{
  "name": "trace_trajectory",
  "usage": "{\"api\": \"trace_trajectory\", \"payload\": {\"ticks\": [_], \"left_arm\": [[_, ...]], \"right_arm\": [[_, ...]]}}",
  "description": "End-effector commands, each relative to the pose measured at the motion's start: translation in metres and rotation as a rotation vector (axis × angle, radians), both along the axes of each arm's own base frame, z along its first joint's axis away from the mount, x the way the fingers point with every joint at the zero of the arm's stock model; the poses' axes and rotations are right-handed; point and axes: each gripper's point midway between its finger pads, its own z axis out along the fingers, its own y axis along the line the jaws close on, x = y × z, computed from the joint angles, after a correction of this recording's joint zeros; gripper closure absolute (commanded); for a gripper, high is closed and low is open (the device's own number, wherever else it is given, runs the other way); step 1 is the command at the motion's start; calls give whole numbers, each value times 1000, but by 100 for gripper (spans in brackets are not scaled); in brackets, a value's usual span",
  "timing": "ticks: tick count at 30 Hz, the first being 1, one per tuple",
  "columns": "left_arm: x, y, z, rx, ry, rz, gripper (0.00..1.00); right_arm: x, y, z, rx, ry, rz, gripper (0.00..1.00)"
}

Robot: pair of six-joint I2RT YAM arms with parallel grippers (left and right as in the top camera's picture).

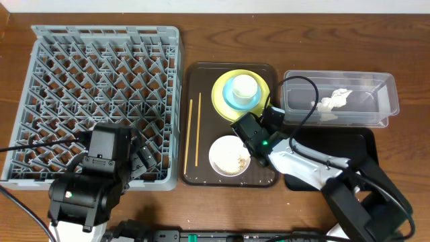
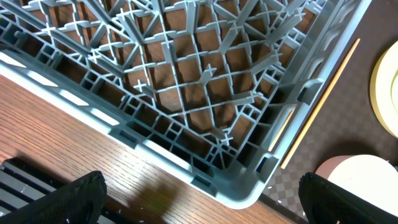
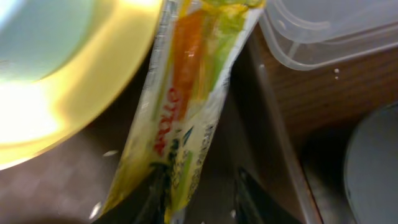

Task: Sort waste into correct bins and load items into the dishwasher
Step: 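Grasp the yellow snack wrapper with the right gripper, then drop the snack wrapper into the clear plastic bin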

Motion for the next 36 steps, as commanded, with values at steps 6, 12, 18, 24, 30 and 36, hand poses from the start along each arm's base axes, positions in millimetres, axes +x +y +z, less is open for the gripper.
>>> {"api": "trace_trajectory", "payload": {"ticks": [6, 12, 18, 24, 30, 36], "left_arm": [[0, 4, 2, 17, -5, 6, 0], [0, 4, 2, 17, -5, 6, 0], [0, 4, 2, 17, -5, 6, 0], [0, 4, 2, 17, -5, 6, 0], [0, 4, 2, 17, -5, 6, 0], [0, 4, 2, 17, -5, 6, 0]], "right_arm": [[3, -11, -5, -27, -5, -37, 94], [11, 1, 30, -7, -57, 83, 99], [19, 9, 150, 139, -316, 177, 99], [21, -76, 207, 114, -466, -65, 99], [35, -159, 177, 80, -399, -341, 99], [59, -187, 130, 199, -320, -500, 99]]}}
